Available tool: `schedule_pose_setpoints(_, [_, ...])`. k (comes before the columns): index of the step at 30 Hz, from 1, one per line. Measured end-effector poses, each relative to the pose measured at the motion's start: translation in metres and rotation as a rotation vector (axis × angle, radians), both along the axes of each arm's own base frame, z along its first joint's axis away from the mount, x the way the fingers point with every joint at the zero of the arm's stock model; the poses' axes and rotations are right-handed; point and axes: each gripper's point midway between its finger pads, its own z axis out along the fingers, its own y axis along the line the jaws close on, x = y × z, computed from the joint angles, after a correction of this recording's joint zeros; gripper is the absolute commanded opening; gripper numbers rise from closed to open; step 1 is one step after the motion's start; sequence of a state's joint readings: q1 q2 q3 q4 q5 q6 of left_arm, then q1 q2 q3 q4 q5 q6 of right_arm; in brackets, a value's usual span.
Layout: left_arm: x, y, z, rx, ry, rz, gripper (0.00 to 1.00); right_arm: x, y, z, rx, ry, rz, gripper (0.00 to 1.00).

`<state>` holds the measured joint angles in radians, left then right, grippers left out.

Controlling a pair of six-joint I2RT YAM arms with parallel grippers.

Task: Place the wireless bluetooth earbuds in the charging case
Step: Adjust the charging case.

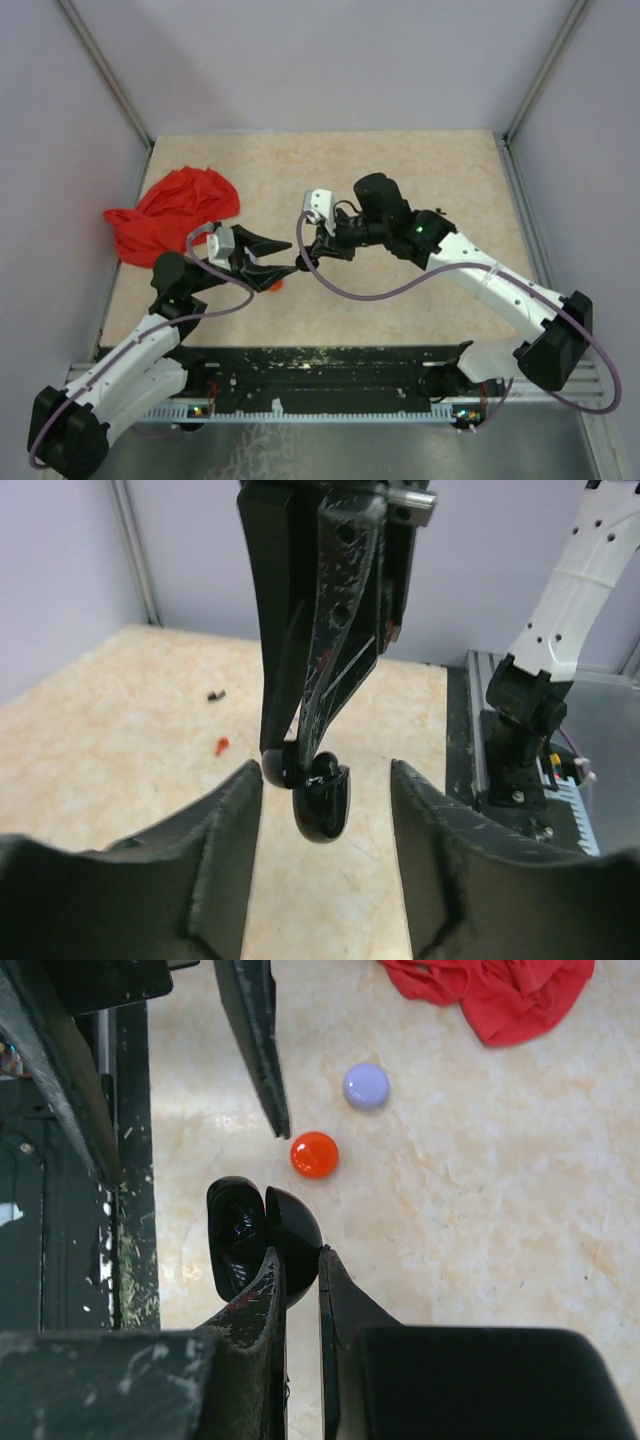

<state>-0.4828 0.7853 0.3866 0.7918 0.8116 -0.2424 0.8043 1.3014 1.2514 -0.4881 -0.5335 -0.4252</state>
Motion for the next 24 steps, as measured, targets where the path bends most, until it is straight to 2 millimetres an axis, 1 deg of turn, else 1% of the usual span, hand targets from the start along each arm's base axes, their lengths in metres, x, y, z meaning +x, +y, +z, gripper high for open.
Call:
schedule_pose_setpoints(5, [0.014,-0.003,-0.025,0.109,0.110,0.033,0.65,0.003,-0.004,-0.008,-0.052,-0.020,-0.037,0.00])
schedule_pose_setpoints(8, [0.022,-0.003,-0.040,0.167,0.171,0.057,0.65,0.005,-0.005,-0.007,-0.067,-0.038,-0.052,0.00])
schedule_pose_setpoints(11, [0.027,-0.005,-0.050,0.215,0.213,0.055,0.64,0.006,-0.005,-0.006,-0.081,-0.061,-0.067,0.00])
schedule_pose_setpoints(14, [0.026,-0.009,-0.055,0.243,0.227,0.019,0.63,0.007,-0.004,-0.005,-0.094,-0.082,-0.076,0.00])
schedule_pose_setpoints(18, [0.020,-0.013,-0.060,0.265,0.231,-0.048,0.60,0.008,-0.002,-0.010,-0.123,-0.094,-0.084,0.00])
schedule_pose_setpoints(24, [0.012,-0.016,-0.060,0.276,0.215,-0.104,0.52,0.008,-0.001,-0.015,-0.147,-0.094,-0.088,0.00])
